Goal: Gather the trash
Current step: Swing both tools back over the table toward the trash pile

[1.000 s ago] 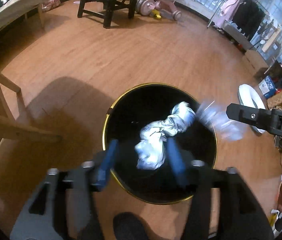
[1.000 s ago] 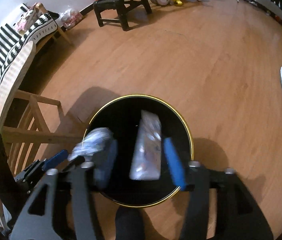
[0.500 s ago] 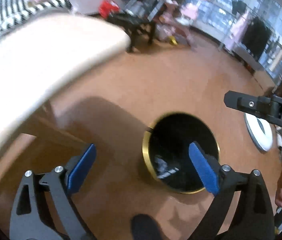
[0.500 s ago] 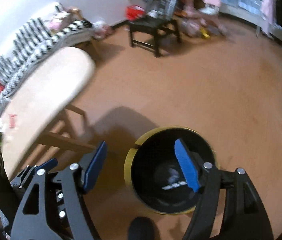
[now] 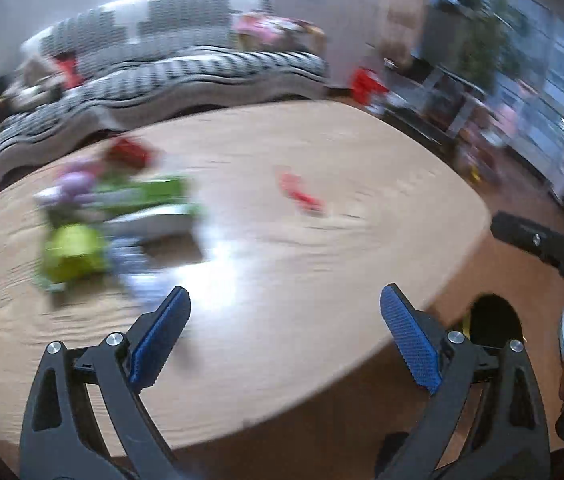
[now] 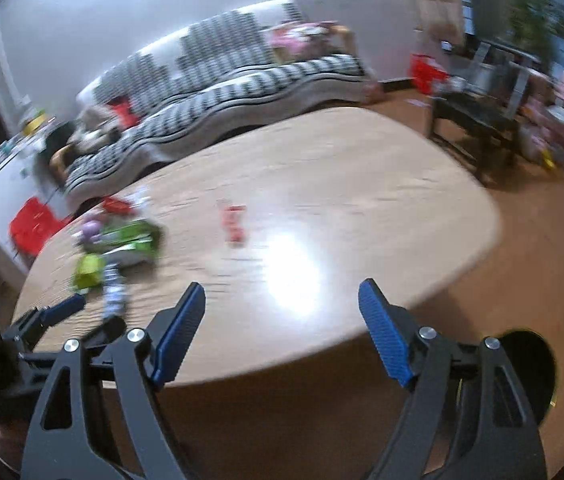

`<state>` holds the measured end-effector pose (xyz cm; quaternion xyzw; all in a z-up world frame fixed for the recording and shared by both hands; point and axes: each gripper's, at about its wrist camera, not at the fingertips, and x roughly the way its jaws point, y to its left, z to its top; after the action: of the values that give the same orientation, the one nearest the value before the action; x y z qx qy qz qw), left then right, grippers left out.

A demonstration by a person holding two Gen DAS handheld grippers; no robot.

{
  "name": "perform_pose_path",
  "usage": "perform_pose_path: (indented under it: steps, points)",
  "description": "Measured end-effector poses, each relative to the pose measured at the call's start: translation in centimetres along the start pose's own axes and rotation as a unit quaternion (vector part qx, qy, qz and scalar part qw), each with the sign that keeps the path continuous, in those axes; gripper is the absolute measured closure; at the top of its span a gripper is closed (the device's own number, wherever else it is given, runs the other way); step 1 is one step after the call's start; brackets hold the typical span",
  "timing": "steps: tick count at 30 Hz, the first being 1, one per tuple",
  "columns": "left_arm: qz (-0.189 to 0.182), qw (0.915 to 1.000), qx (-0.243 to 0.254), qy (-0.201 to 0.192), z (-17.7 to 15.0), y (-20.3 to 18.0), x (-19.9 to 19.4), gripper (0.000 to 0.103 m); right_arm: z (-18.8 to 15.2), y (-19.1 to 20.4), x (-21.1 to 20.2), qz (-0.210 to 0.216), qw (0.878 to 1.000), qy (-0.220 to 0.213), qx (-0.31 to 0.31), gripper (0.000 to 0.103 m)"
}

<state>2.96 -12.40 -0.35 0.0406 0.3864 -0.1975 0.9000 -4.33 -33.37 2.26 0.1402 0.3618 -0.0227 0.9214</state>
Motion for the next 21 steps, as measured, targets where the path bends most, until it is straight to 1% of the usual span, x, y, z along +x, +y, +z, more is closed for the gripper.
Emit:
perform_pose_path:
  steps: [2,4,6,8,9,12,13,18,21]
  points:
    - [0.026,0.9994,-0.023,-0.008,0.0,4.5,-1.4,0.009,0.4,3.1,1.0,0.018,1.0,0.004,-0.016,0.026]
    - [0.054,0.9974,-0.046,-0.014,-0.3,9.1,-2.8,0.009,0.2,7.0,2.3,0.041,0.998,0.012,-0.038,0.026]
    - [0.079,0.9945,-0.066,-0.017,-0.8,12.5,-3.8,0.009,-0.2,10.2,3.3,0.056,0.997,0.019,-0.057,0.026]
    - [0.096,0.9918,-0.082,-0.017,-1.1,15.5,-4.3,0.009,-0.6,13.4,4.4,0.07,0.994,0.028,-0.079,0.026]
    - [0.105,0.99,-0.092,-0.015,-1.4,17.2,-4.6,0.009,-0.7,14.2,4.8,0.073,0.993,0.031,-0.084,0.026]
    - [0.123,0.9866,-0.107,-0.014,-2.6,19.9,-5.7,0.009,-1.1,17.2,6.3,0.081,0.99,0.04,-0.104,0.026]
    - [0.126,0.986,-0.108,-0.013,-2.6,20.2,-5.8,0.009,-1.2,18.2,7.0,0.083,0.989,0.045,-0.112,0.026]
    - [0.139,0.984,-0.111,-0.006,-3.8,22.1,-5.8,0.009,-1.8,19.9,8.5,0.088,0.987,0.055,-0.126,0.026]
    - [0.14,0.984,-0.11,-0.001,-3.6,22.9,-5.0,0.009,-1.9,20.7,9.5,0.088,0.985,0.059,-0.133,0.026]
